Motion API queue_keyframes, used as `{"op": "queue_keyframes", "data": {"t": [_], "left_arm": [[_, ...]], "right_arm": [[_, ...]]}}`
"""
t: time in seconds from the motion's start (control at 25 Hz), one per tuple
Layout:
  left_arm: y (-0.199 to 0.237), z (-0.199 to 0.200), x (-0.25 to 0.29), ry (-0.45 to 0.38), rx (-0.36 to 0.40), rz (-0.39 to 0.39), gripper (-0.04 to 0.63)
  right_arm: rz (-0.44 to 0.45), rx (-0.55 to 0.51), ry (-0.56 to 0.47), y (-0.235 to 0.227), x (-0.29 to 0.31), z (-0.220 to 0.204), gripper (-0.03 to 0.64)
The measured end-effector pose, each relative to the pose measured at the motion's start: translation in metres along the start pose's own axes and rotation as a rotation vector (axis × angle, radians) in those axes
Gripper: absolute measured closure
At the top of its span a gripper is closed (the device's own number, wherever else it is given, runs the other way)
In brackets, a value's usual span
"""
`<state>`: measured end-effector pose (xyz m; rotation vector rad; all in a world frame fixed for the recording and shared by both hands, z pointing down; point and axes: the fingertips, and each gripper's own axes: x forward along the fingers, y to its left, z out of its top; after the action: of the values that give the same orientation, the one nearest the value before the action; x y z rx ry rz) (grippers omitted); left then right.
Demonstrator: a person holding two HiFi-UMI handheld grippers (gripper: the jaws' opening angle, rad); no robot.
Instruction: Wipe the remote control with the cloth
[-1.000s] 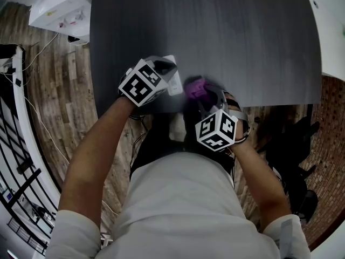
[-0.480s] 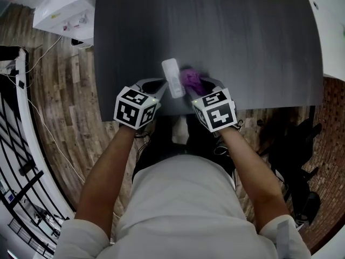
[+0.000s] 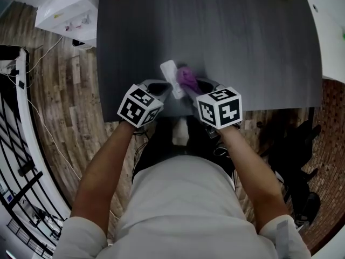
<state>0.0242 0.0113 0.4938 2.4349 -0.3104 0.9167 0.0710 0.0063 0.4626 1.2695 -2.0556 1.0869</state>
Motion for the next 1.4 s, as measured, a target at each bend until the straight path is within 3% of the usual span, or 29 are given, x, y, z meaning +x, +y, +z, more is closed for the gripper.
{"op": "queue_keyframes", "data": {"t": [0.16, 0.28, 0.4, 0.76, 0.88, 1.12, 1.4], "left_arm": [[0.007, 0.001, -0.009, 0.013, -0.012, 0.019, 0.58], [0.012, 0.003, -0.013, -0.014, -0.098, 0.035, 0.581], [0.01, 0.0, -0.007, 0.004, -0.12, 0.025, 0.581], [0.003, -0.005, 0.001, 0.053, -0.08, -0.021, 0.58], [0.004, -0.009, 0.0, 0.083, -0.045, -0.019, 0.58], [0.005, -0.022, -0.006, 0.149, 0.063, -0.023, 0.58], [0.015, -0.044, -0.032, 0.187, 0.134, -0.005, 0.58]], "right_arm": [[-0.022, 0.103, -0.109, -0.02, -0.008, 0.022, 0.495], [0.09, 0.316, -0.165, -0.028, 0.0, 0.023, 0.495], [0.188, 0.484, -0.219, -0.029, 0.01, 0.022, 0.495], [0.315, 0.65, -0.254, -0.011, 0.024, 0.017, 0.495], [0.382, 0.66, -0.231, -0.001, 0.019, 0.02, 0.495], [0.478, 0.556, -0.188, 0.038, 0.01, 0.027, 0.495], [0.477, 0.493, -0.118, 0.066, 0.022, 0.018, 0.495]]}}
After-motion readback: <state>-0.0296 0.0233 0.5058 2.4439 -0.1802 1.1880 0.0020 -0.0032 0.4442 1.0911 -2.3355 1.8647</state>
